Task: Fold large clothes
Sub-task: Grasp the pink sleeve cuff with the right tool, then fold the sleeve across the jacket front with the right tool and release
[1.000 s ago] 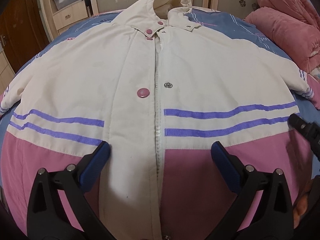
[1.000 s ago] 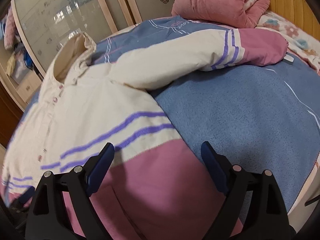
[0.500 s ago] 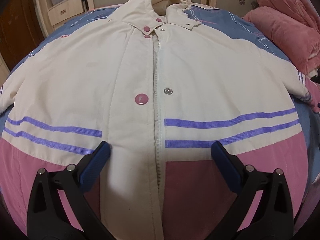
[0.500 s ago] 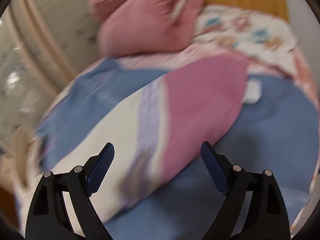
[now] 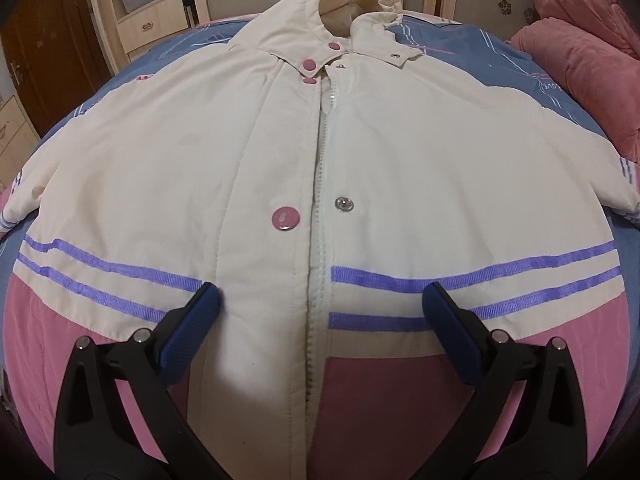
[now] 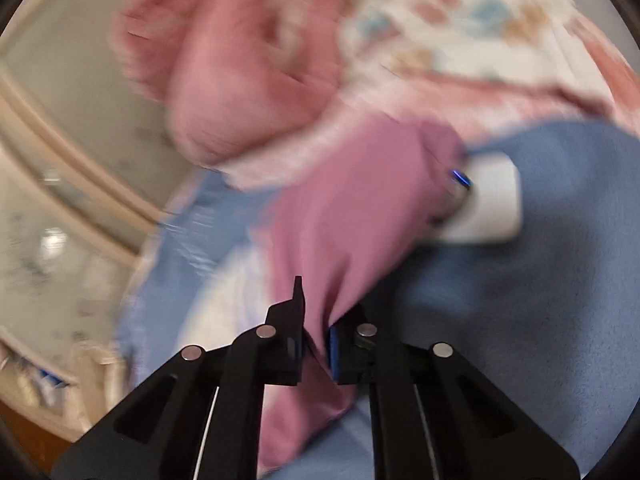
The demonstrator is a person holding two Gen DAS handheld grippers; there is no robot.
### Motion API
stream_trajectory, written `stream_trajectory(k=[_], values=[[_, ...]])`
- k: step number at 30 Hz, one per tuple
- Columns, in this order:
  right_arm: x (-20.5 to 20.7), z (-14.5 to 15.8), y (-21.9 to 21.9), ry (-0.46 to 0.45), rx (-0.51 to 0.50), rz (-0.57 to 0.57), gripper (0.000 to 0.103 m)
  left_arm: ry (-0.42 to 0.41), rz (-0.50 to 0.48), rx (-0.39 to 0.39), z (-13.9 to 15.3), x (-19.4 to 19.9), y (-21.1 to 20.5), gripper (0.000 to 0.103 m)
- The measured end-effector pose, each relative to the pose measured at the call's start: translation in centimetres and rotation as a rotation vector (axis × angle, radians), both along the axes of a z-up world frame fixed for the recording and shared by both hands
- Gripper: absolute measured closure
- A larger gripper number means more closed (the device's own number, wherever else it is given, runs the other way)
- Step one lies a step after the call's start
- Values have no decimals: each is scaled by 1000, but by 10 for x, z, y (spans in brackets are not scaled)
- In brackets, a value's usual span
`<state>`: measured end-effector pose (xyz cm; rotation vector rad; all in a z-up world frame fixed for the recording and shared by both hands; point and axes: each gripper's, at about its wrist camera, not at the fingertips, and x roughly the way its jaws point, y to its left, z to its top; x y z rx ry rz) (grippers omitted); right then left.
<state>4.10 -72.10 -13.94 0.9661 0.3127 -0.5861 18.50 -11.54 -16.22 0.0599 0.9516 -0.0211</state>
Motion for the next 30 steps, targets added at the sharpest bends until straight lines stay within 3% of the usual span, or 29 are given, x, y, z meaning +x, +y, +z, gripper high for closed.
stream_trajectory(k=[3, 6, 8, 11, 12, 13, 14, 15, 18, 20, 25, 30], values=[[3, 50, 45, -199, -185, 216, 93, -4, 22, 2, 0, -1, -1, 2], [33, 78, 125, -314, -290, 597, 93, -4, 27, 4, 1, -2, -2, 2], [51, 82, 171, -310, -301, 797, 93, -2, 21, -7, 2, -3, 0, 2], [72, 80, 252, -221, -349, 1120, 88, 3, 22, -70, 8, -4, 12, 2], [77, 77, 274, -191, -343, 1235, 82, 3, 28, -125, 12, -3, 20, 2], [79, 76, 279, -201, -328, 1276, 75, 1, 42, -171, 15, -3, 29, 2], [78, 77, 281, -235, -304, 1299, 44, -5, 72, -210, 19, -3, 40, 2], [76, 78, 278, -273, -278, 1298, 3, -9, 95, -241, 21, -3, 48, 2], [67, 85, 251, -440, -184, 1286, 1, 4, 150, -408, 22, 0, 76, 2], [63, 86, 239, -477, -148, 1239, 1, 13, 164, -477, 22, 2, 84, 2], [67, 81, 210, -380, -157, 1061, 1, 42, 84, -588, 29, 20, 65, 2], [75, 68, 197, -348, -89, 1016, 1, 64, -39, -647, 34, 35, 23, 2]])
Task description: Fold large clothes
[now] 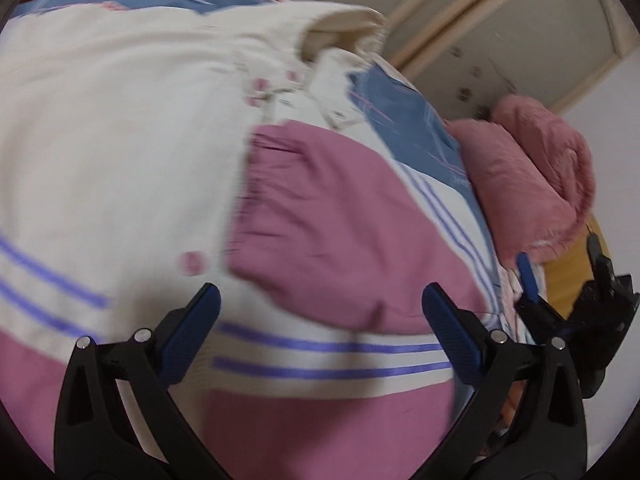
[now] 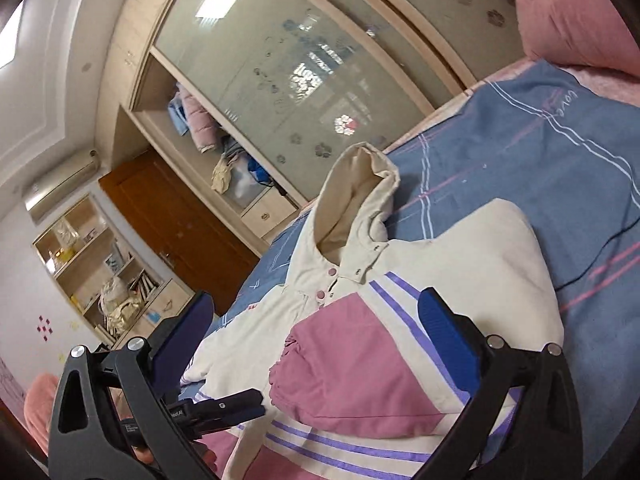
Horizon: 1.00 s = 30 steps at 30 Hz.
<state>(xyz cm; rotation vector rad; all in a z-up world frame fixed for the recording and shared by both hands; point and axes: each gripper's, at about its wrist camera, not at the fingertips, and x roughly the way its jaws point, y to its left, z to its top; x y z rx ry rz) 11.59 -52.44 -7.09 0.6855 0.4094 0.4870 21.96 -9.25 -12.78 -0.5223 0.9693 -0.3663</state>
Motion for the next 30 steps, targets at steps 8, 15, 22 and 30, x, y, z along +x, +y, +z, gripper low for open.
stream_trajectory(k=[8, 15, 22, 30], values=[[11, -11, 34, 162, -269, -201, 1, 60, -20, 145, -23, 24, -43, 5], [15, -15, 64, 181, -400, -254, 1, 16, 0, 174, -17, 40, -51, 79], [7, -5, 66, 138, -465, -340, 1, -140, 227, 266, 24, 38, -17, 86], [16, -16, 57, 234, -479, -416, 1, -140, 476, 385, 29, 22, 50, 86]])
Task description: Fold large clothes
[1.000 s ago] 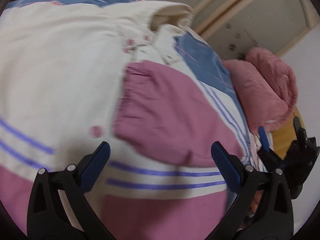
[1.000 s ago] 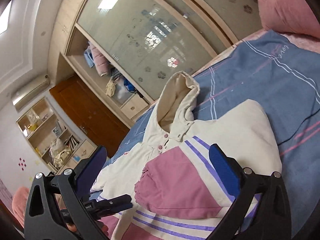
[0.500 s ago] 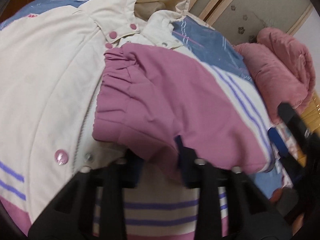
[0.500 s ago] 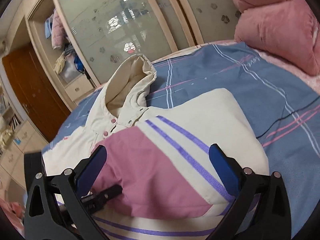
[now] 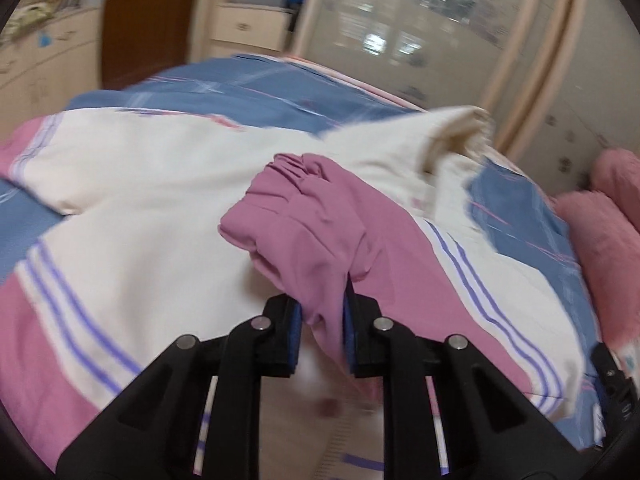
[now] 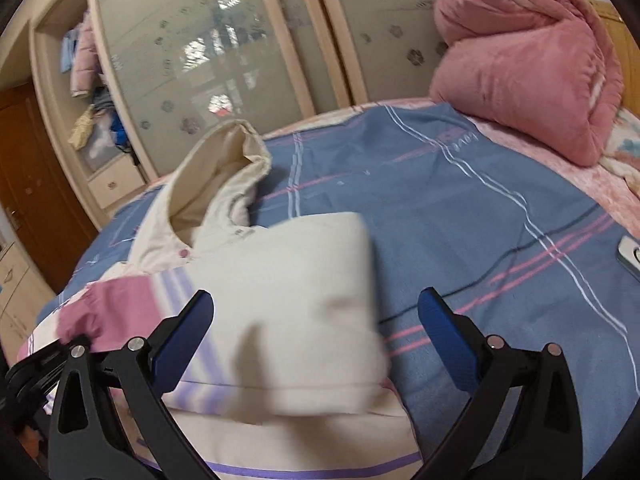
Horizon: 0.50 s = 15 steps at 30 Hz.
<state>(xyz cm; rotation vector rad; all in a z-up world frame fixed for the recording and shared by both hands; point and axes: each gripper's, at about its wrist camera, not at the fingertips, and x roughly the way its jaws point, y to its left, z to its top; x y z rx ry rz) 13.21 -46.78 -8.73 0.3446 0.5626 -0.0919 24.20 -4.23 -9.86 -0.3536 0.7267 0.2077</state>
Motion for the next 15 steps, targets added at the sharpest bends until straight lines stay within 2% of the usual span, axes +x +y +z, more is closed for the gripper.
stream_trajectory(k=[5, 9, 10, 12, 13, 15], values=[[9, -12, 6, 67, 58, 72, 1, 18, 50, 17, -8, -6, 25, 86], [10, -13, 21, 64, 104, 163, 1, -1, 58, 84, -6, -8, 26, 85], [8, -10, 28, 43, 87, 185, 3, -2, 56, 89, -6, -6, 25, 85], [1, -3, 46, -7, -2, 203, 18, -6, 54, 94, -4, -5, 26, 84], [-1, -1, 55, -16, -51, 200, 21, -6, 52, 100, -5, -3, 24, 84], [0, -5, 71, 7, -103, 240, 28, -3, 47, 111, -6, -2, 23, 84]])
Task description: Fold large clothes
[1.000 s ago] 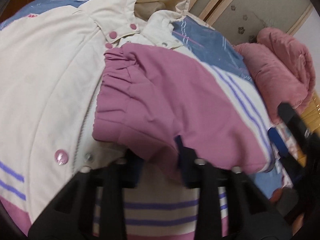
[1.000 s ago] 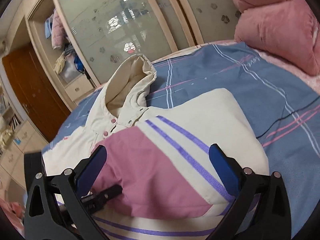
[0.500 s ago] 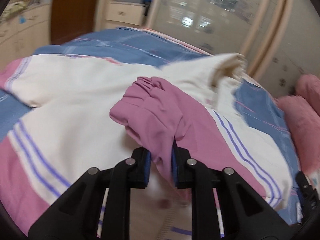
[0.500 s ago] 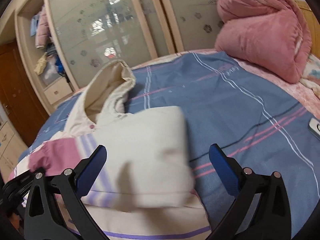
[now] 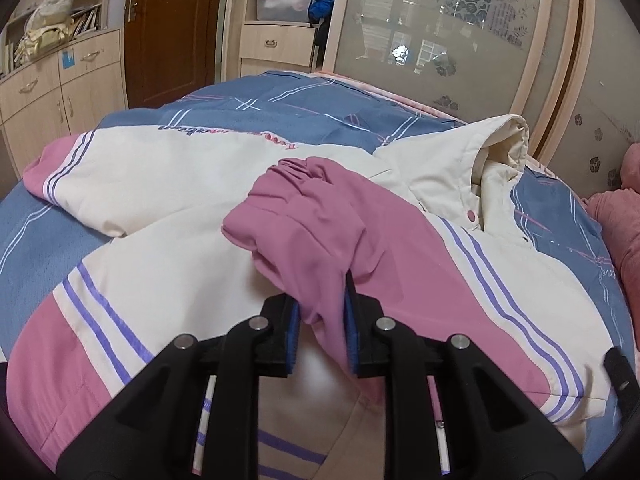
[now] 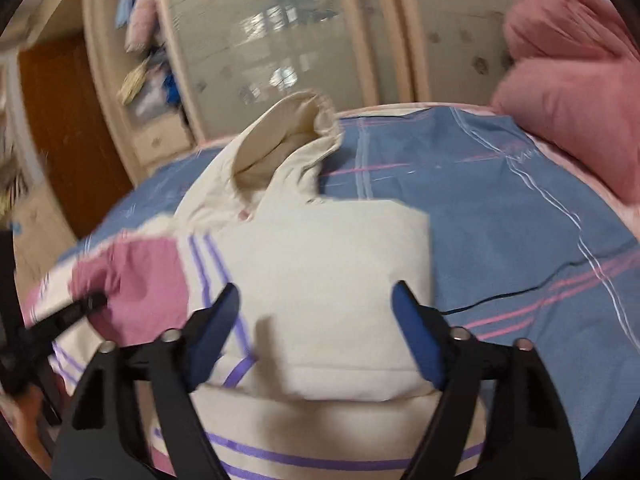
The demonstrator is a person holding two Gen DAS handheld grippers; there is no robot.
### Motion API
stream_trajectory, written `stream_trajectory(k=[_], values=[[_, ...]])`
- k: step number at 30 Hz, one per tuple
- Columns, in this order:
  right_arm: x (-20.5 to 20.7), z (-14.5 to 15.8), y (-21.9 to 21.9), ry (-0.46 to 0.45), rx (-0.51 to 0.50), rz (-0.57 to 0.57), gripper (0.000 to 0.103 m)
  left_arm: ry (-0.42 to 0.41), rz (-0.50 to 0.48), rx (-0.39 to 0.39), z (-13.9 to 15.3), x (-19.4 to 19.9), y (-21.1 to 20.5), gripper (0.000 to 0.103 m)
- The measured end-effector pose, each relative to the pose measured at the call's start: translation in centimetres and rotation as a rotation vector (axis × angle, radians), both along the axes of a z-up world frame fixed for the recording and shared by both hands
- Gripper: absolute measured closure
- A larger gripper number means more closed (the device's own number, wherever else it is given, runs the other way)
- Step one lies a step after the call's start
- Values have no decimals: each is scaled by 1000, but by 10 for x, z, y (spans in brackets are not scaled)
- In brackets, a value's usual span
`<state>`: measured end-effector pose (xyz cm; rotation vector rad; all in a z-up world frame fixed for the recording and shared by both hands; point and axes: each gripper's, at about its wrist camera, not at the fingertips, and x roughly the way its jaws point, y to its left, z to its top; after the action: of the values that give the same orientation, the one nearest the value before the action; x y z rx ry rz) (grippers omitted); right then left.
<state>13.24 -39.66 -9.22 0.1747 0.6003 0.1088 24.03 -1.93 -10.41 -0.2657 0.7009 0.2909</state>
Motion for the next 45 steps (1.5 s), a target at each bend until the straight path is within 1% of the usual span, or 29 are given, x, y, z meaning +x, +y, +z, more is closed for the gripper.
stream_trajectory(k=[2, 4, 6, 8, 11, 12, 13, 16, 18, 21, 22, 23, 24, 29, 31, 34, 36, 38, 40, 42, 45], values=[[10, -15, 17, 88, -88, 14, 29, 8, 4, -2, -2, 1, 3, 84], [19, -28, 23, 150, -150, 14, 29, 12, 10, -20, -5, 1, 8, 81], [22, -33, 21, 183, -139, 8, 28, 20, 21, -29, -10, 1, 10, 78], [20, -29, 17, 167, -114, -2, 28, 29, 27, -9, -15, 0, 9, 76], [13, -18, 11, 97, -84, -20, 28, 38, 33, 10, -21, -1, 7, 76], [12, -16, 10, 89, -81, -25, 28, 37, 33, 12, -22, -2, 7, 76], [12, -16, 7, 87, -78, -37, 28, 35, 30, 15, -22, -2, 6, 77], [18, -22, 1, 127, -61, -45, 28, 26, 22, 41, -16, -1, 3, 77], [18, -20, 0, 124, -58, -50, 28, 14, 21, 41, -11, -1, 2, 77], [4, -5, -2, 26, -39, -55, 28, -5, 19, 58, -5, -2, -1, 77], [0, 0, -1, -3, -48, -56, 28, -2, 16, 67, -5, -1, -2, 77], [-1, 3, 0, -10, -68, -62, 28, 6, 14, 73, -7, 0, -3, 77], [0, 2, 1, -2, -82, -63, 28, 17, 14, 72, -9, 1, -2, 77], [20, -25, 0, 140, -116, -85, 28, 35, 22, 57, -16, 3, 1, 77], [22, -26, 4, 149, -143, -84, 28, 26, 25, 53, -12, 1, 1, 77], [22, -28, 9, 149, -176, -84, 27, -37, 41, 0, 4, -11, 2, 77], [24, -30, 9, 156, -179, -84, 26, -66, 25, -12, 16, -16, -4, 74], [23, -29, 7, 153, -164, -81, 24, -70, -12, -5, 23, -18, -13, 67], [21, -26, 4, 142, -135, -86, 24, -71, -45, 10, 27, -19, -25, 58], [16, -21, 2, 107, -126, -115, 24, -91, -61, 10, 30, -23, -32, 55], [7, -9, -1, 33, -164, -181, 24, -134, -72, 18, 36, -31, -39, 55]])
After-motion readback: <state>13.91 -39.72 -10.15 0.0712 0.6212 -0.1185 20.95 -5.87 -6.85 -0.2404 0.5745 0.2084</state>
